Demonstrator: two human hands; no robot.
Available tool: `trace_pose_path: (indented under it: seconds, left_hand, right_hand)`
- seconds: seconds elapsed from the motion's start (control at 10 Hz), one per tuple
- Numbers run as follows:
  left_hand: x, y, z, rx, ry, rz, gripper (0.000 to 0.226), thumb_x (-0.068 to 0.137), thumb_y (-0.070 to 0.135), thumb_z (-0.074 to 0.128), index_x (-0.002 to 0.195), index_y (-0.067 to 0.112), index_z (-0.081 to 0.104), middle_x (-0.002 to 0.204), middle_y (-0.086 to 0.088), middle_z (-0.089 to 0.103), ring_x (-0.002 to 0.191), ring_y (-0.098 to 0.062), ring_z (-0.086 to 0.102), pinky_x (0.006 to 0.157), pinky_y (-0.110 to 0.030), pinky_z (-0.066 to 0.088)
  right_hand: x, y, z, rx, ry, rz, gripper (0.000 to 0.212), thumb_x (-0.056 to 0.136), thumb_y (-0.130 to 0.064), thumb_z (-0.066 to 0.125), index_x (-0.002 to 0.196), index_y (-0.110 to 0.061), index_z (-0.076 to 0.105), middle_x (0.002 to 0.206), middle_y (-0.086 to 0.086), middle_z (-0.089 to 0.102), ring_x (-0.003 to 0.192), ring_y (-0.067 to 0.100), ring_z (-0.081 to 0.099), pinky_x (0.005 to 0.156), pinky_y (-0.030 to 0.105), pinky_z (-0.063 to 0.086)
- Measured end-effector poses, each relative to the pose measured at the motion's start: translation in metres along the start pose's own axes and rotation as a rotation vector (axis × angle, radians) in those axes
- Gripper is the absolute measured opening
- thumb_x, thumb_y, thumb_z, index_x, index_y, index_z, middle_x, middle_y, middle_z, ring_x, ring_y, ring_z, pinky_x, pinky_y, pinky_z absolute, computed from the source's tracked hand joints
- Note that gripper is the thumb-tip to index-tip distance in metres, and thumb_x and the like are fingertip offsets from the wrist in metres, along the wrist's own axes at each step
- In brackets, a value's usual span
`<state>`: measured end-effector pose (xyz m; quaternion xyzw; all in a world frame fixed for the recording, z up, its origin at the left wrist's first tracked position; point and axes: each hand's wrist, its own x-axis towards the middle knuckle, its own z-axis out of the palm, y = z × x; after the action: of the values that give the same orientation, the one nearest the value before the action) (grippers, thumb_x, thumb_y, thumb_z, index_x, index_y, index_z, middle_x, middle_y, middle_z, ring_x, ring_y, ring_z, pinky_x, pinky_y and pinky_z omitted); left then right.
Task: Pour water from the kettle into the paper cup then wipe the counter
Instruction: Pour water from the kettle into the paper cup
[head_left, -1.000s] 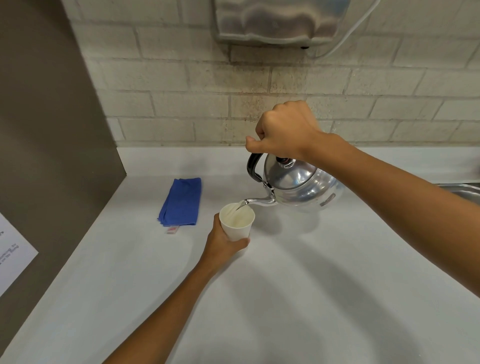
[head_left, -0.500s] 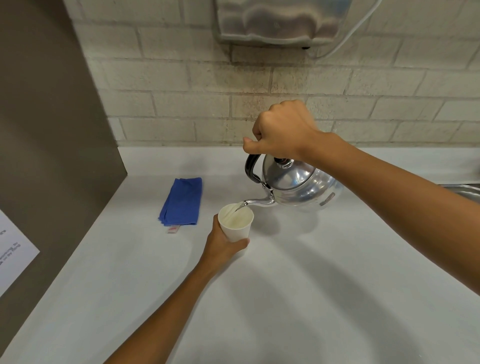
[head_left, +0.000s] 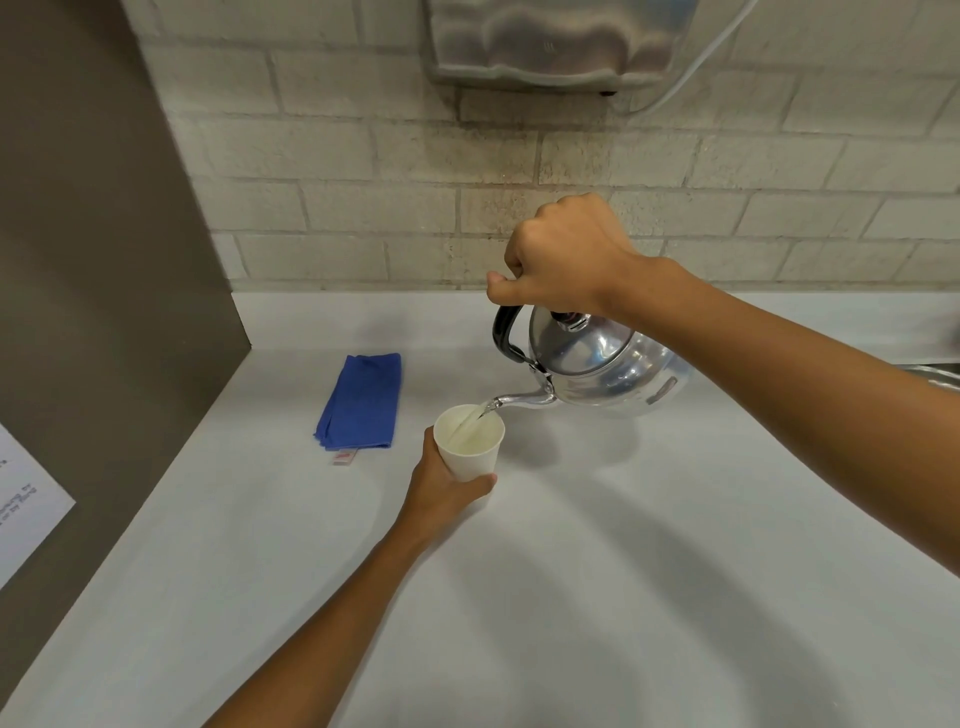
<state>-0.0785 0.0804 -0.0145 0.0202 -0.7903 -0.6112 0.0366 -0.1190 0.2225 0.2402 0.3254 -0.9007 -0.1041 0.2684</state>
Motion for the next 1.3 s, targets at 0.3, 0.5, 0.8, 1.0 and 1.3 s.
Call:
trace_pose_path:
  seconds: [0.3,0.5,0.8,1.0,1.3]
  left_hand:
    - [-0.0006,0.0031,0.0002,0.021,0.002,-0.005,0.084,0.067,0.015,0.078,0.132,0.019,0.025,0.114,0.006,0.040,0.103,-0.014,0.042,0.081,-0.025,0.037]
    - [0.0000,0.0021,0.0004,0.023,0.004,-0.004,0.083,0.066,0.015,0.079,0.131,0.020,0.026,0.114,0.006,0.040,0.102,-0.014,0.043,0.081,-0.025,0.038]
    - [-0.0008,0.0022,0.0003,0.012,0.020,-0.006,0.082,0.065,0.016,0.080,0.128,0.022,0.028,0.111,0.007,0.044,0.099,-0.015,0.045,0.075,-0.023,0.040]
    - [-0.0004,0.0013,0.0003,0.004,0.018,0.000,0.081,0.064,0.015,0.079,0.126,0.024,0.029,0.110,0.008,0.043,0.098,-0.013,0.045,0.068,-0.014,0.038]
    - [0.0016,-0.0007,0.0002,0.022,0.012,-0.001,0.079,0.064,0.020,0.080,0.122,0.030,0.027,0.102,0.015,0.042,0.090,-0.007,0.048,0.061,-0.006,0.036]
  right_hand:
    - [0.0012,-0.0006,0.0008,-0.029,-0.003,-0.036,0.054,0.083,-0.038,0.049,0.042,-0.016,0.023,0.041,-0.003,0.018,0.040,0.014,0.015,0.047,0.020,0.015]
    - [0.0009,-0.0008,0.0013,-0.040,-0.007,-0.045,0.053,0.083,-0.037,0.049,0.042,-0.015,0.023,0.041,-0.003,0.018,0.040,0.014,0.014,0.047,0.021,0.014]
    - [0.0017,-0.0006,0.0015,-0.044,-0.003,-0.045,0.053,0.082,-0.035,0.050,0.042,-0.016,0.022,0.041,-0.003,0.016,0.040,0.014,0.013,0.047,0.020,0.013]
    - [0.0019,-0.0006,0.0008,-0.045,0.002,-0.045,0.052,0.082,-0.035,0.050,0.041,-0.016,0.023,0.040,-0.004,0.016,0.039,0.013,0.013,0.047,0.020,0.012]
    - [0.0054,-0.0019,-0.0021,-0.052,0.003,-0.062,0.053,0.083,-0.036,0.050,0.042,-0.016,0.023,0.041,-0.003,0.017,0.040,0.013,0.014,0.046,0.020,0.014]
